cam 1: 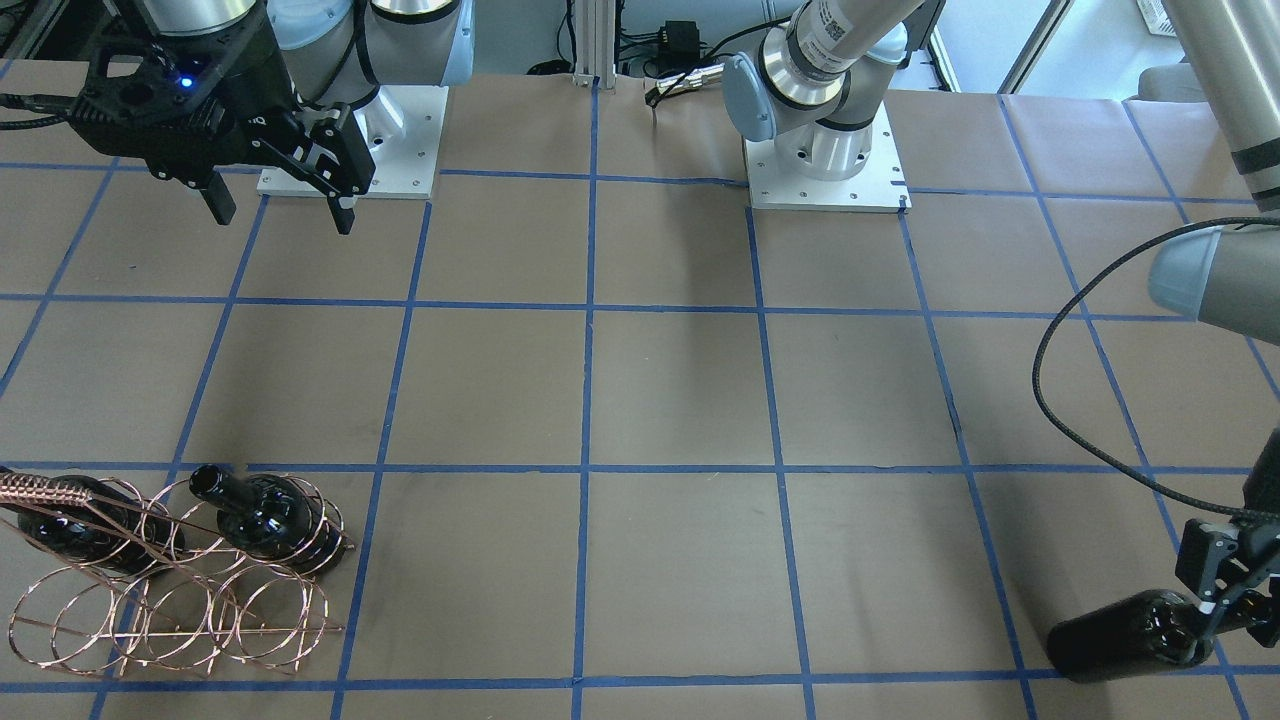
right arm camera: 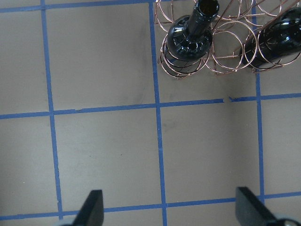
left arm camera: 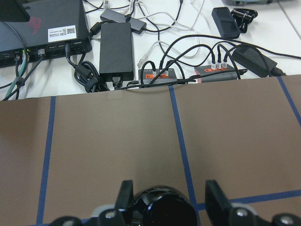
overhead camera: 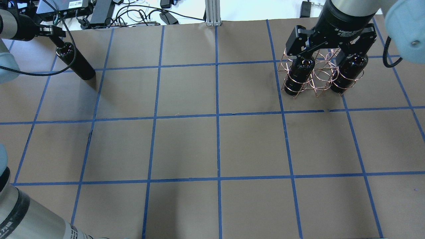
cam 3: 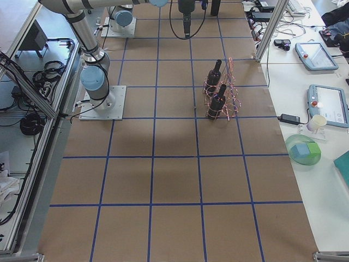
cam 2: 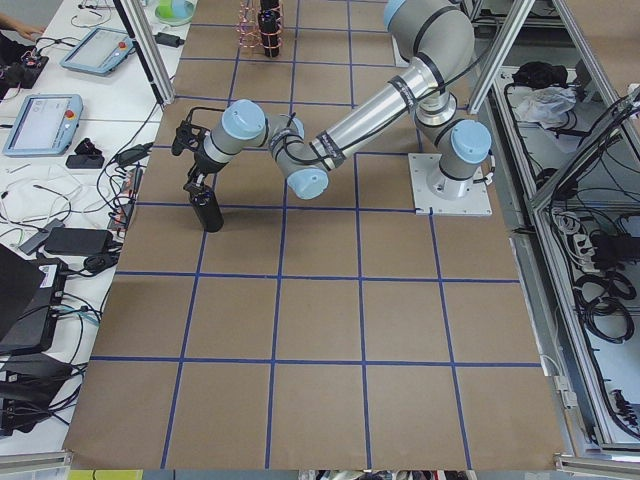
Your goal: Place wine into wine basket
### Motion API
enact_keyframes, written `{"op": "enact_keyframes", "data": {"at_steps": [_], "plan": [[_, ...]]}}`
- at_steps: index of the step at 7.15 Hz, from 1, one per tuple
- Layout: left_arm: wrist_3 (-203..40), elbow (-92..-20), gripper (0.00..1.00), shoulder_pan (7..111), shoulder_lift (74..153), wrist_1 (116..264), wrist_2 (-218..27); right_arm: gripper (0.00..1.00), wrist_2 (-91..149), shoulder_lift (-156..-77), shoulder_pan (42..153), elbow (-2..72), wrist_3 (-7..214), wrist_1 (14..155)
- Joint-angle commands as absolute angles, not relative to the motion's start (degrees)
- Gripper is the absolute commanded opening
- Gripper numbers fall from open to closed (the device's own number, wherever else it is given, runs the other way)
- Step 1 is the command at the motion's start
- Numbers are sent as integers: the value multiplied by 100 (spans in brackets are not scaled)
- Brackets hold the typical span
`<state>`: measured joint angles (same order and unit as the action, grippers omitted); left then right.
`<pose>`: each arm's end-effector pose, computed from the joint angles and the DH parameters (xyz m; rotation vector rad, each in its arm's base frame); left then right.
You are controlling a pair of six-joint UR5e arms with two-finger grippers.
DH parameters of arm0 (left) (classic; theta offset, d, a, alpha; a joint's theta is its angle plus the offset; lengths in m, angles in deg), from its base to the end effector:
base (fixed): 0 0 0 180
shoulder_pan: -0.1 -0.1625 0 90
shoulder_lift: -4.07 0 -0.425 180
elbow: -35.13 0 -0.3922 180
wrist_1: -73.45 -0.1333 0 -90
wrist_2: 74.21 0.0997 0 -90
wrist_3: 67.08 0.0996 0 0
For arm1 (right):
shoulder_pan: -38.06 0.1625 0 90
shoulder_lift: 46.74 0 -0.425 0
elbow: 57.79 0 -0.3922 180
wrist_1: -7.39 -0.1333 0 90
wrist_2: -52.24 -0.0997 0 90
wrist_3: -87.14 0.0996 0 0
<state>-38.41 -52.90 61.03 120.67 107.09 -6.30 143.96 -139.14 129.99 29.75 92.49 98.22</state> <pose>0.1812 -0.6774 0.3530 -0.1511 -2.9079 0.9976 0.1465 -0.4774 0.5312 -0.0952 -3.1125 0.1574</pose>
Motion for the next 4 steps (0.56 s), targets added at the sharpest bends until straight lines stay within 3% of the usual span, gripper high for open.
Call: {"op": "enact_keyframes", "data": {"at_steps": [1, 4], "plan": [[-3826, -5355, 44, 6066, 12079, 10728, -627, 100, 14408, -13920, 12999, 2975, 9251, 9809], [-3834, -5346, 32, 6048, 12062, 10947, -635, 100, 14470, -13911, 12990, 2975, 9242, 9721]]}}
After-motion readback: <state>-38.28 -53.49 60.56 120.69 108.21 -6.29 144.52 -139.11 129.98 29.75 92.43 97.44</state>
